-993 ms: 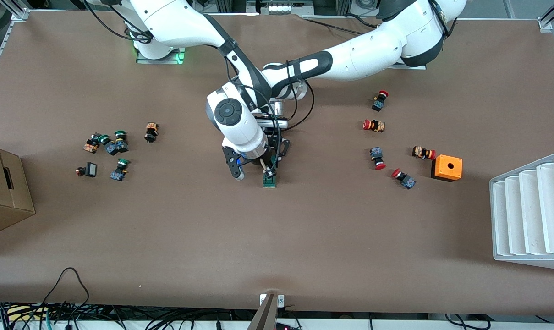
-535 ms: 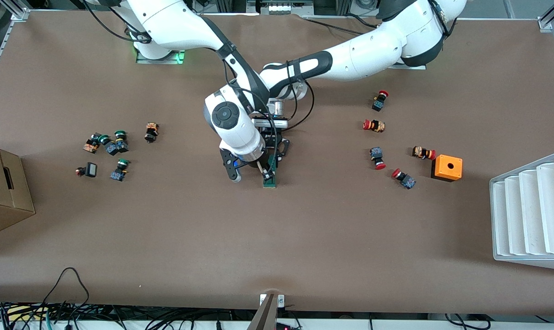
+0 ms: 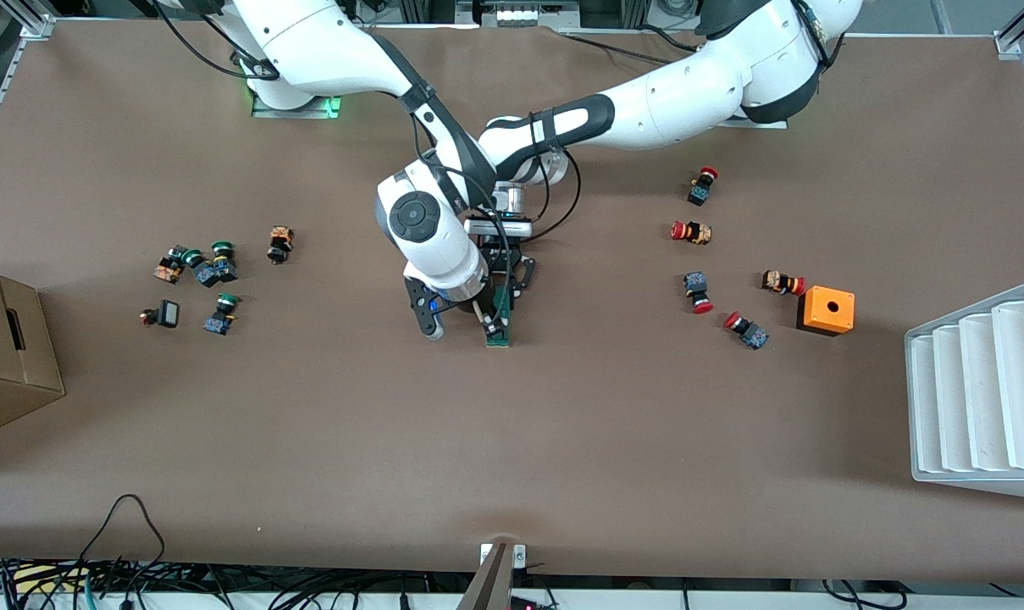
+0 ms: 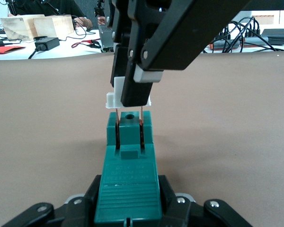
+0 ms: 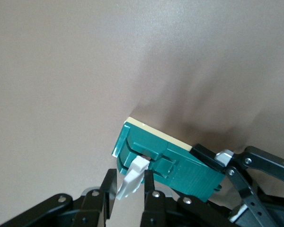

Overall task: Close load switch with both arms
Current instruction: 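Push the white lever down into the switch with the right gripper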

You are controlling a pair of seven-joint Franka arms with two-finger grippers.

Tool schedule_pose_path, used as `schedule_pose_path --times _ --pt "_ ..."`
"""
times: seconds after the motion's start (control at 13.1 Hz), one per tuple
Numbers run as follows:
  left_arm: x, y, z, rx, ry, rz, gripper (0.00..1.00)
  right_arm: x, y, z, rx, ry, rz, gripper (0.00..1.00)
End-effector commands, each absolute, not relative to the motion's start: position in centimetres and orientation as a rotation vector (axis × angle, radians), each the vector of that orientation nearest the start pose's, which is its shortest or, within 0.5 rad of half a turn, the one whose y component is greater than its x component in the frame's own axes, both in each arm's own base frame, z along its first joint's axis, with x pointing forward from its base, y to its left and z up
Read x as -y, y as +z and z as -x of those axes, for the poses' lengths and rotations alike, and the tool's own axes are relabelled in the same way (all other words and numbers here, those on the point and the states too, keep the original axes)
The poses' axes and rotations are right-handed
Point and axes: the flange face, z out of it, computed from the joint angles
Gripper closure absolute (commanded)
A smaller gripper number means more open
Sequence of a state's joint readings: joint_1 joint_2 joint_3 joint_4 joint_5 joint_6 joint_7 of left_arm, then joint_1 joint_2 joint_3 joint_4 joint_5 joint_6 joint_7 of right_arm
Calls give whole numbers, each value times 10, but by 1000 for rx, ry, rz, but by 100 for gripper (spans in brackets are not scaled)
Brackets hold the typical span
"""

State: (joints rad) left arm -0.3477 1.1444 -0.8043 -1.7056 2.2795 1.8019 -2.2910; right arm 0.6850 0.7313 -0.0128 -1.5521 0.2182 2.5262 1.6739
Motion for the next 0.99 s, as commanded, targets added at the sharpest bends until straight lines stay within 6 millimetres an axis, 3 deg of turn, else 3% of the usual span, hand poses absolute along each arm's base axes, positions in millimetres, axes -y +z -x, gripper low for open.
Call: schedule_pose_path --times 0.0,0.92 --pt "540 57 -379 -27 -1644 2693 96 -450 244 -588 -1559 36 2370 71" --pt "539 54 -379 -28 -1640 2692 96 -457 230 -599 -1552 25 2365 69"
